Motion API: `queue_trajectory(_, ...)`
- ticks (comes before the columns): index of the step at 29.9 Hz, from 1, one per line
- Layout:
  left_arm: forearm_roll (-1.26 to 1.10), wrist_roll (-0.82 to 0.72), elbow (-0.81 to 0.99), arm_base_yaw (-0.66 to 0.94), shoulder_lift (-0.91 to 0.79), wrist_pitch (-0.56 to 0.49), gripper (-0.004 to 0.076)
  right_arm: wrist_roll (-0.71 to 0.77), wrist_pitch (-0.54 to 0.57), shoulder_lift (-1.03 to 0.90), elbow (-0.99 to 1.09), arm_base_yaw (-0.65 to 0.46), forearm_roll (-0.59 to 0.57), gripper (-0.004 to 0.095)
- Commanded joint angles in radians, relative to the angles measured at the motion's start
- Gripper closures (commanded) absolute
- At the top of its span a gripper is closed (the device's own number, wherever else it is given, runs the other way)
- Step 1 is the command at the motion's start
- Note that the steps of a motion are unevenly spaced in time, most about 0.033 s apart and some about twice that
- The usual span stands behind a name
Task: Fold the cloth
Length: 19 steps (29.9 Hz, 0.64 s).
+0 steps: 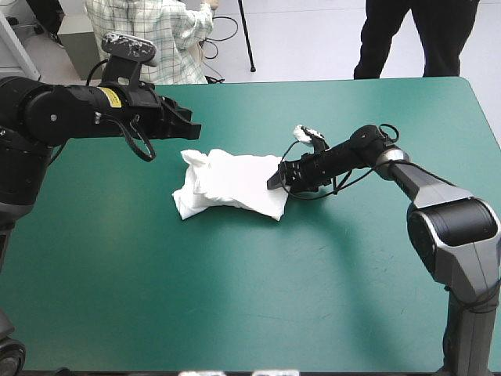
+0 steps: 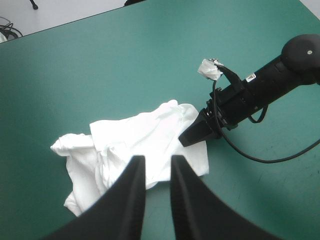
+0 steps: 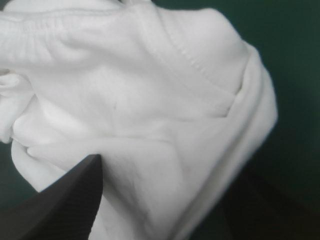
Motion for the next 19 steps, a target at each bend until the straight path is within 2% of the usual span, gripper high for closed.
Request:
queue_trajectory(1, -0.016, -0.002, -0.027, -0.001, -0.042, 0.034, 0.0587, -0.015, -0.018, -0.03, -0.022, 0.026, 0.04, 0.028)
queue_trajectory(2, -0.016, -0.002, -0.027, -0.001, -0.043, 0.034, 0.0587, -0.015, -0.032, -0.023, -0.022, 0.031, 0.037, 0.0296)
queue_trajectory(4, -0.016, -0.002, -0.027, -0.001, -0.046, 0.034, 0.0587, -0.013, -0.052, -0.019, -0.022, 0.037, 0.035, 0.0391)
queue_trajectory(9, -0.012, -0.004, -0.027, -0.001, -0.067, 0.034, 0.0587, -0.017, -0.077, -0.019, -0.022, 0.039, -0.032, 0.092)
queue_trajectory(11, -0.012, -0.004, -0.027, -0.001, -0.075, 0.034, 0.0587, 0.0, -0.077, -0.023, -0.022, 0.038, -0.086, 0.0912)
queue_trajectory(13, -0.01, -0.004, -0.027, -0.001, -0.081, 0.034, 0.0587, 0.068, -0.09, -0.046, -0.022, 0.036, -0.219, 0.0912)
queue_trajectory(16, -0.004, -0.006, -0.027, -0.001, -0.089, 0.034, 0.0587, 0.182, -0.099, -0.106, -0.022, 0.036, -0.49, 0.0914)
queue_trajectory(19, -0.004, -0.012, -0.027, -0.001, -0.091, 0.034, 0.0587, 0.291, -0.049, -0.164, -0.022, 0.008, -0.725, 0.0925)
